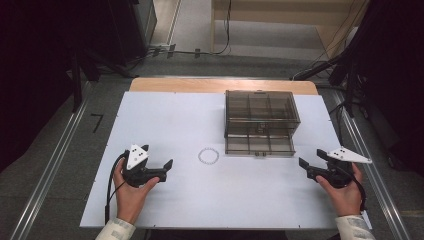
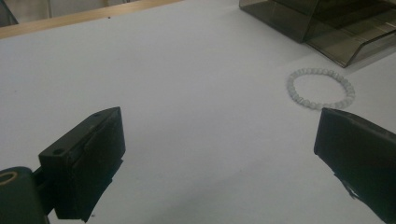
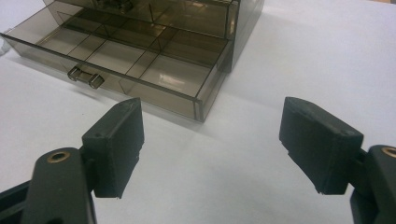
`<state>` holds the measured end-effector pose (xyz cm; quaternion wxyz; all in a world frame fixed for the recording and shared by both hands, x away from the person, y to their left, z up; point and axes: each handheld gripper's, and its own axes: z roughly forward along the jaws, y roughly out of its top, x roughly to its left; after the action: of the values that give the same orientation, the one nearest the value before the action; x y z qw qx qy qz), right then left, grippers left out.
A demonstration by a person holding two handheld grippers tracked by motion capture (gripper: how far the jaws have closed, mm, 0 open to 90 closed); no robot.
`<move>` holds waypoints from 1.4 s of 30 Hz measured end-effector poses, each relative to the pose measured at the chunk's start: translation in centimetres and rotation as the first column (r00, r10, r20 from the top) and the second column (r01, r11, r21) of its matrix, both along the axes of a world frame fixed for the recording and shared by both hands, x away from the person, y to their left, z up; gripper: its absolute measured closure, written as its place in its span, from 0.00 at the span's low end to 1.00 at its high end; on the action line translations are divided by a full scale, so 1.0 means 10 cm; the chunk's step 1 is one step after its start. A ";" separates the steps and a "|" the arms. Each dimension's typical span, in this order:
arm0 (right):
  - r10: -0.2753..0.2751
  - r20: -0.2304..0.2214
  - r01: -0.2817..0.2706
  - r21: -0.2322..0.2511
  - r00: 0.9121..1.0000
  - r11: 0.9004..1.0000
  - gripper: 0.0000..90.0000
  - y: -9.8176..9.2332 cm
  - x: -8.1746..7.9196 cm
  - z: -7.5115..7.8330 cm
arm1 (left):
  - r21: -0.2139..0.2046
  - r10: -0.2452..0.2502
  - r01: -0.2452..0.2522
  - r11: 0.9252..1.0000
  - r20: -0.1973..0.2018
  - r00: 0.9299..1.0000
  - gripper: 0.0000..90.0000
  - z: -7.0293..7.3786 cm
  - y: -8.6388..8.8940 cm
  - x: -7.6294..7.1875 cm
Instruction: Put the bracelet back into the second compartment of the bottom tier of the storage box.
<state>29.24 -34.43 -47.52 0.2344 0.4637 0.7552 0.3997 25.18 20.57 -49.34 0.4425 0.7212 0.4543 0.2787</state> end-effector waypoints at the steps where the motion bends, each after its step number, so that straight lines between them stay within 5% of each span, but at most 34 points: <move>1: 0.000 0.000 0.000 0.000 1.000 1.000 0.23 0.00 0.00 0.00 | 0.000 0.000 0.000 1.000 0.000 1.000 0.03 0.00 0.00 0.00; 42: -0.003 -0.002 0.003 -0.002 1.000 1.000 0.23 0.00 0.00 0.00 | -0.005 -0.064 0.064 0.998 0.006 0.998 0.03 0.00 -0.38 0.14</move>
<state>29.25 -34.45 -47.55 0.2347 0.4650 0.7552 0.3979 26.59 16.77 -49.33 0.4545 0.7333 0.4305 0.2652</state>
